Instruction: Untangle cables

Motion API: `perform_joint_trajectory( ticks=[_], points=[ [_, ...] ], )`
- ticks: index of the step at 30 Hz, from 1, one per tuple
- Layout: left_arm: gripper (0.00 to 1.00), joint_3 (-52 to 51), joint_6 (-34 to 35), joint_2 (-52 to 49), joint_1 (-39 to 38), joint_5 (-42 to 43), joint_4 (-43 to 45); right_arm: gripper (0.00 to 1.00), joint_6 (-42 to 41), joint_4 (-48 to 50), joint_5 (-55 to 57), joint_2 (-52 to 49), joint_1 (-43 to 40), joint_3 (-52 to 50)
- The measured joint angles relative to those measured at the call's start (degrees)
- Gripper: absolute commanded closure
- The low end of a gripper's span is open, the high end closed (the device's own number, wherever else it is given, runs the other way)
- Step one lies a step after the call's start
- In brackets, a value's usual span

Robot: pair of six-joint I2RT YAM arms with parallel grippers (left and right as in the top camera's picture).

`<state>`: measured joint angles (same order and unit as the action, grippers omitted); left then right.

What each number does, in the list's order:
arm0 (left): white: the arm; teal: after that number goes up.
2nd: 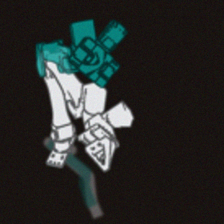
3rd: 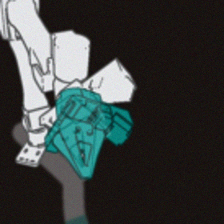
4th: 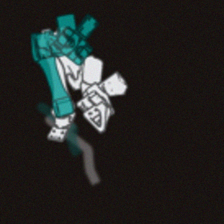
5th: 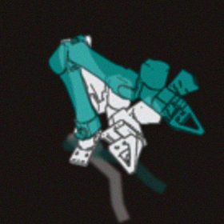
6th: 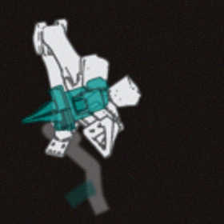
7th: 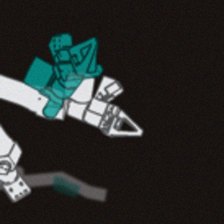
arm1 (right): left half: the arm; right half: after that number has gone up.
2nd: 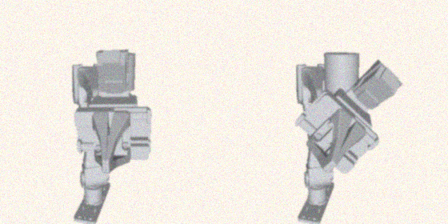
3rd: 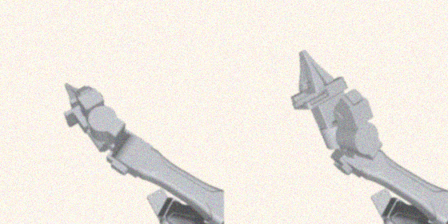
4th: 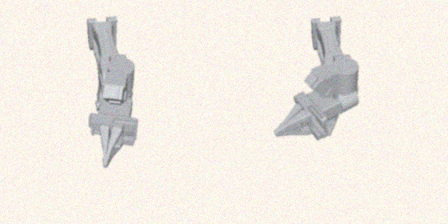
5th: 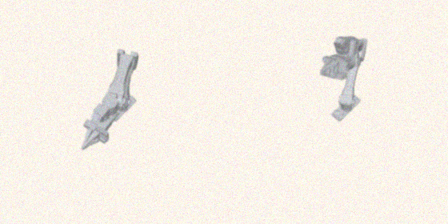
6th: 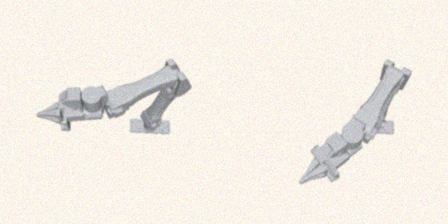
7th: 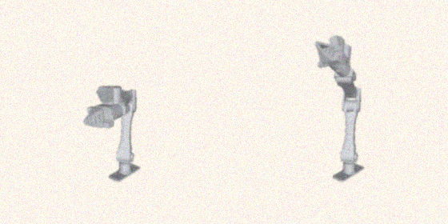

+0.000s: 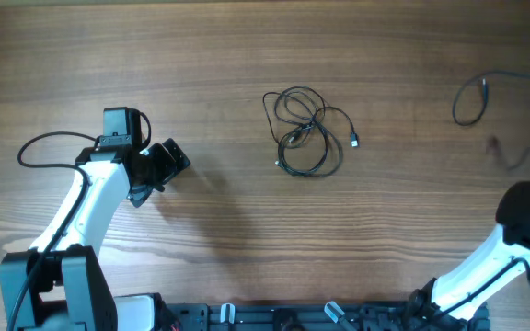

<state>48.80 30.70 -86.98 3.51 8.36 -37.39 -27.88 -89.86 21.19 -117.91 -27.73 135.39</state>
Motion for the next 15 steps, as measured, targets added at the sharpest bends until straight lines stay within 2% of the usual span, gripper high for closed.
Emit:
perform_joint_trajectory(
  ticks=[3,8,12,15],
  points=[
    [0.01,0.00,-0.02,0.00,0.00,0.00,-0.22,0.00,0.96,2.16,-7.91,-2.36,-0.98,0.00],
    [0.00,0.00,-0.02,0.00,0.00,0.02,-0.22,0.00,6.34,0.02,-22.84,-4.68,-0.02,0.00],
    [0.00,0.00,-0.02,0.00,0.00,0.98,0.04,0.00,10.73,-2.21,-28.35,-4.90,2.95,-0.15],
    [0.01,-0.02,-0.55,0.00,0.00,4.72,2.23,0.00,14.53,-2.29,-31.80,-4.90,6.93,-1.36]
  ],
)
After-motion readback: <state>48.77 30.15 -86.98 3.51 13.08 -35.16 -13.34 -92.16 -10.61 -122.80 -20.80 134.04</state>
